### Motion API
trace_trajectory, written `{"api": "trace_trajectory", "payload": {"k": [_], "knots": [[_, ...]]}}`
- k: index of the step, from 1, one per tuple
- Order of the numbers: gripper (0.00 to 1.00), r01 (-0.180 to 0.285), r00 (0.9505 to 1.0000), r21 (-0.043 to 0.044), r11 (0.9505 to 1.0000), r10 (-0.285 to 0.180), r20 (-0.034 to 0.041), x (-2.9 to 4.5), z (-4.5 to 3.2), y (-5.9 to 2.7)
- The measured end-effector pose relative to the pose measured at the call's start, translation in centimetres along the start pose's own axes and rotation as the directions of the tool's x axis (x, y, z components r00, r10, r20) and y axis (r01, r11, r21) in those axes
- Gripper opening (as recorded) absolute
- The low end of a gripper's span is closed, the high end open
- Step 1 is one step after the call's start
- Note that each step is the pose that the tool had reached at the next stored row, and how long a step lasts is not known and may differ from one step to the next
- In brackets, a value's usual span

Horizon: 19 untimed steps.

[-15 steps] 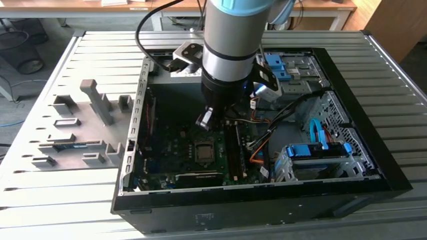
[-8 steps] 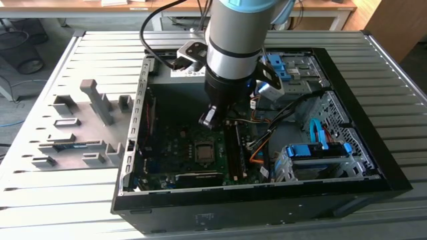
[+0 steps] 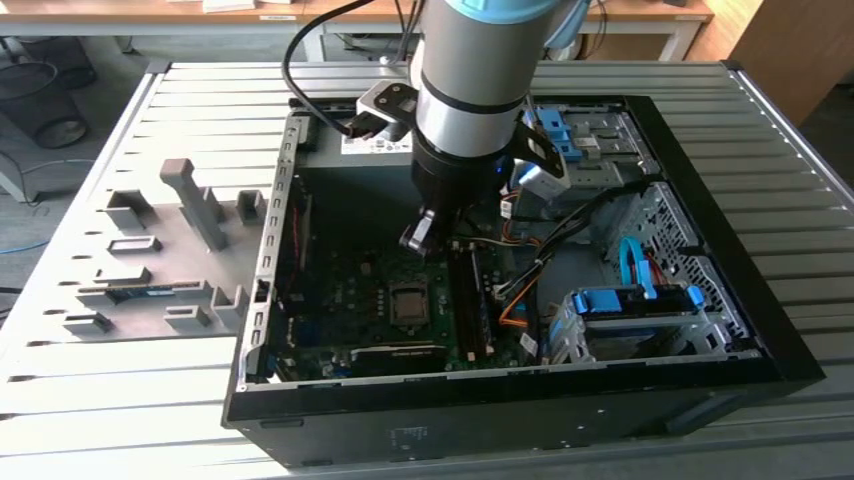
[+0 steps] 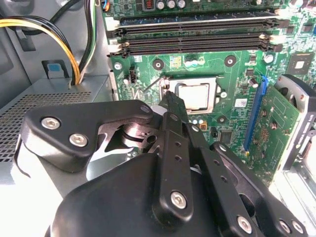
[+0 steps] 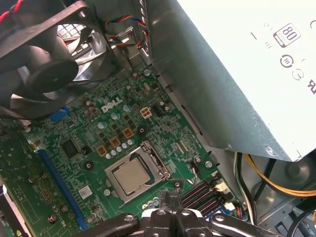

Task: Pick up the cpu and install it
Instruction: 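Close the cpu cover, then install the first cpu locking lever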

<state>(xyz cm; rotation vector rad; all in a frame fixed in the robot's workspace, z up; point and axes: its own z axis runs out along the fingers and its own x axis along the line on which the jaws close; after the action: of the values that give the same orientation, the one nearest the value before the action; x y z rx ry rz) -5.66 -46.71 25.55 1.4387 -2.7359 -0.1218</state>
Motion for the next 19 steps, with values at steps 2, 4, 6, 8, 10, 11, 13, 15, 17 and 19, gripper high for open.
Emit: {"api": "trace_trajectory", "payload": {"k": [2, 4, 6, 8, 10, 11, 13, 15, 17, 19], "knots": [[0.1, 0.0, 1.0, 0.0001, 1.0, 0.0, -0.0001, 0.0, 0.0, 0.0], [0.1, 0.0, 1.0, 0.0002, 1.0, 0.0, -0.0002, 0.0, 0.0, 0.0], [0.1, 0.0, 1.0, 0.0002, 1.0, 0.0, -0.0003, 0.0, 0.0, 0.0], [0.1, 0.0, 1.0, 0.0003, 1.0, 0.0, -0.0003, 0.0, 0.0, 0.0], [0.1, 0.0, 1.0, 0.0003, 1.0, 0.0, -0.0004, -0.1, -0.01, -0.14], [0.1, 0.0, 1.0, 0.0002, 1.0, 0.0, -0.0004, -0.23, -0.02, -0.31], [0.1, 0.0, 1.0, -0.0004, 1.0, 0.0, -0.0011, -0.61, -0.04, -0.81], [0.1, 0.0, 1.0, -0.0011, 1.0, 0.0, -0.0016, -1.11, -0.07, -1.28], [0.1, 0.0, 1.0, -0.0012, 1.0, 0.0, -0.0018, -1.64, -0.07, -1.41], [0.1, 0.0, 1.0, -0.0013, 1.0, 0.0, -0.0018, -2.19, -0.04, -1.12]]}}
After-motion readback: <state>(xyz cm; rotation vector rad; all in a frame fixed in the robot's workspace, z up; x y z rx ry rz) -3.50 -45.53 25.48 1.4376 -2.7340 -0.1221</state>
